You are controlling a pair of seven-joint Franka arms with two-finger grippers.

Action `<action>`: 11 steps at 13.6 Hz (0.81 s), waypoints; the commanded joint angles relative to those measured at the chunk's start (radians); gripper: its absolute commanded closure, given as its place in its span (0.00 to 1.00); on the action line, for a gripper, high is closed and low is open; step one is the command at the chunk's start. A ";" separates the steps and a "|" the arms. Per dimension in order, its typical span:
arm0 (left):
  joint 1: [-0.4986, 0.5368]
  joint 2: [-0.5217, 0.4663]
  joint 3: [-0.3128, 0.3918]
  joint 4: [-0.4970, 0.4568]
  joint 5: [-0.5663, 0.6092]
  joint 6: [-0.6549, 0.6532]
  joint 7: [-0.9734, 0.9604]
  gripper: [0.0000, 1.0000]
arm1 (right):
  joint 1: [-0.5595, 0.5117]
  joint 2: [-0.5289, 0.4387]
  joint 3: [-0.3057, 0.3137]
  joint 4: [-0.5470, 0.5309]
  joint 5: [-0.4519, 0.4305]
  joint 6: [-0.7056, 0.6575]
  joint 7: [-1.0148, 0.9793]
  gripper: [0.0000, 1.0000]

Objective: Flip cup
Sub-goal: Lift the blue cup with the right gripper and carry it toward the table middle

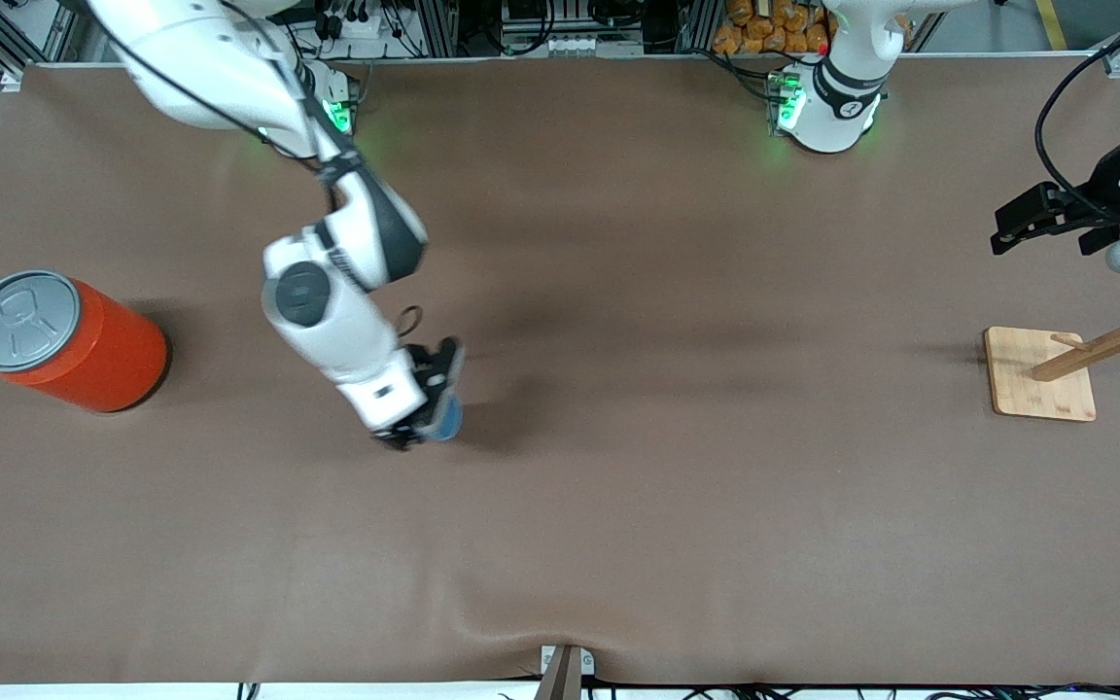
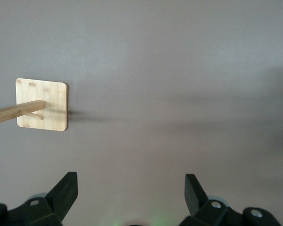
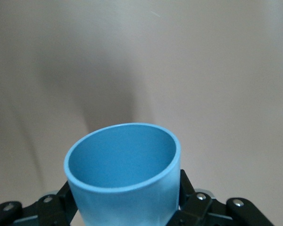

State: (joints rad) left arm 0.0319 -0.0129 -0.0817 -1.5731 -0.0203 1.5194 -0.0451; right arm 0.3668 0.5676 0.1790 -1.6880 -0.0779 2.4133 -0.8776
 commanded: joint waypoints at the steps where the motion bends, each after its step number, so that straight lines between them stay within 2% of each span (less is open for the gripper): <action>1: 0.010 0.008 -0.003 0.015 -0.027 -0.018 0.019 0.00 | 0.137 0.103 -0.021 0.085 -0.075 0.036 -0.011 0.52; 4: 0.010 0.008 -0.003 0.015 -0.027 -0.018 0.017 0.00 | 0.248 0.144 -0.079 0.106 -0.083 0.036 0.045 0.51; 6: 0.010 0.007 -0.003 0.013 -0.029 -0.021 0.019 0.00 | 0.274 0.166 -0.089 0.110 -0.094 0.036 0.045 0.33; 7: 0.010 0.007 -0.003 0.013 -0.029 -0.021 0.019 0.00 | 0.279 0.173 -0.093 0.108 -0.118 0.036 0.046 0.29; 9: 0.010 0.008 -0.003 0.012 -0.029 -0.021 0.019 0.00 | 0.287 0.186 -0.098 0.108 -0.152 0.036 0.069 0.00; 11: 0.010 0.014 -0.003 0.012 -0.029 -0.021 0.019 0.00 | 0.287 0.183 -0.098 0.108 -0.177 0.032 0.077 0.00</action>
State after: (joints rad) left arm 0.0318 -0.0078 -0.0813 -1.5735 -0.0331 1.5136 -0.0451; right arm 0.6423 0.7386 0.0910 -1.6053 -0.2110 2.4435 -0.8267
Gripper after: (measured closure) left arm 0.000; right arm 0.075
